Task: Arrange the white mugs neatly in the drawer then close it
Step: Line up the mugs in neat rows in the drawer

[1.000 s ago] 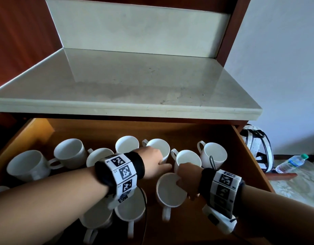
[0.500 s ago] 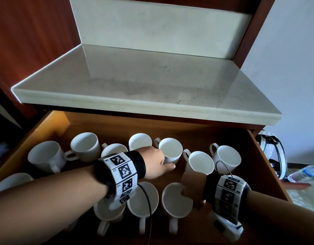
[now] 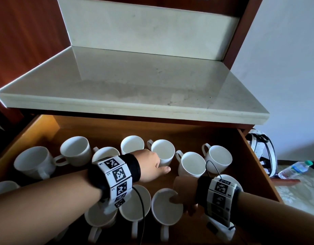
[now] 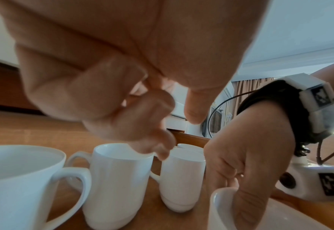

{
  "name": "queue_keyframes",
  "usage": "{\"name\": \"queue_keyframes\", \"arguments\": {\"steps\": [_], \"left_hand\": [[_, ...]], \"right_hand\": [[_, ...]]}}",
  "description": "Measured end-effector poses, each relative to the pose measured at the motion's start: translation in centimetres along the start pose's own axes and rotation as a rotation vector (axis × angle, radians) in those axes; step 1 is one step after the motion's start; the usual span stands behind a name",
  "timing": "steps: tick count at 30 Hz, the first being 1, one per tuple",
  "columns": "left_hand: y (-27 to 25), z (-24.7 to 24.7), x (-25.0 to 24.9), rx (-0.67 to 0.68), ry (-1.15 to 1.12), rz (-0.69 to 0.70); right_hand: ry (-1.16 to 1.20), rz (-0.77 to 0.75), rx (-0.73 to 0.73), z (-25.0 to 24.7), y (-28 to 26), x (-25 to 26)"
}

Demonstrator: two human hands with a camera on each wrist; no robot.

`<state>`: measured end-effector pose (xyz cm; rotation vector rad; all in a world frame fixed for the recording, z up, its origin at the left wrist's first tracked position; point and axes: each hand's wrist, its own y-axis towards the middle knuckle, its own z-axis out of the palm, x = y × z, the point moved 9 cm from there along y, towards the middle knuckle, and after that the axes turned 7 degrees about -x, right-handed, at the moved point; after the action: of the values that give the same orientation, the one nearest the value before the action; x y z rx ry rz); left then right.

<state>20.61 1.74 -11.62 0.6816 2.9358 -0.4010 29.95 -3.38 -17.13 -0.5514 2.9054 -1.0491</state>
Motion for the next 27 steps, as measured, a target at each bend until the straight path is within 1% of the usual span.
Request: {"name": "queue_keyframes", "arguments": {"steps": [2, 3, 4, 6, 7, 8, 9, 11, 13, 17, 21, 22, 24, 25, 27], "left_hand": [[0.4, 0.1, -0.3, -0.008, -0.006, 0.011], [0.6, 0.0, -0.4, -0.027, -0.016, 0.014], [0.7, -0.2, -0.4, -0.049, -0.03, 0.008], [0.7, -0.5, -0.6, -0.055, -0.022, -0.01], [0.8, -0.5, -0.8, -0.043, 0.003, -0.01], [0.9, -0.4, -1.2, -0.026, 0.027, -0.004], [1.0, -0.4, -1.5, -0.016, 0.043, -0.001], [1.1, -0.3, -1.9, 0.001, 0.036, -0.005], [1.2, -0.4, -2.5, 0.01, 0.029, -0.004], [1.3, -0.5, -3.3, 0.035, 0.025, 0.011], [1.4, -0.8, -4.3, 0.033, 0.02, 0.039], [1.3, -1.1, -4.6, 0.026, 0.014, 0.044], [1.3, -1.5, -5.3, 0.021, -0.006, 0.041], [1.2, -1.8, -5.4, 0.023, -0.035, 0.029], [1.4, -2.1, -5.7, 0.022, -0.118, -0.003]], "right_hand": [[0.095, 0.027, 0.008, -0.8, -0.9, -1.3], [0.123, 0.059, -0.019, -1.8, -1.4, -2.5], [0.096, 0.097, -0.075, -3.3, -2.0, -4.0], [-0.077, 0.177, -0.251, -7.0, -3.6, -7.2], [-0.157, 0.225, -0.307, -8.2, -4.2, -9.0], [-0.206, 0.284, -0.316, -8.7, -4.8, -10.7], [-0.235, 0.356, -0.271, -8.4, -5.2, -12.5], [-0.272, 0.45, -0.138, -6.6, -5.2, -15.2], [-0.269, 0.468, -0.07, -4.9, -4.9, -16.5], [-0.21, 0.438, -0.057, -2.8, -3.8, -16.6], [-0.206, 0.43, -0.044, -2.8, -4.2, -16.7], [-0.182, 0.444, -0.045, -3.1, -4.6, -17.0], [-0.048, 0.473, -0.069, -4.4, -6.0, -17.2], [0.056, 0.488, -0.103, -5.4, -6.7, -16.9], [0.273, 0.479, -0.235, -7.3, -7.5, -16.1]]}}
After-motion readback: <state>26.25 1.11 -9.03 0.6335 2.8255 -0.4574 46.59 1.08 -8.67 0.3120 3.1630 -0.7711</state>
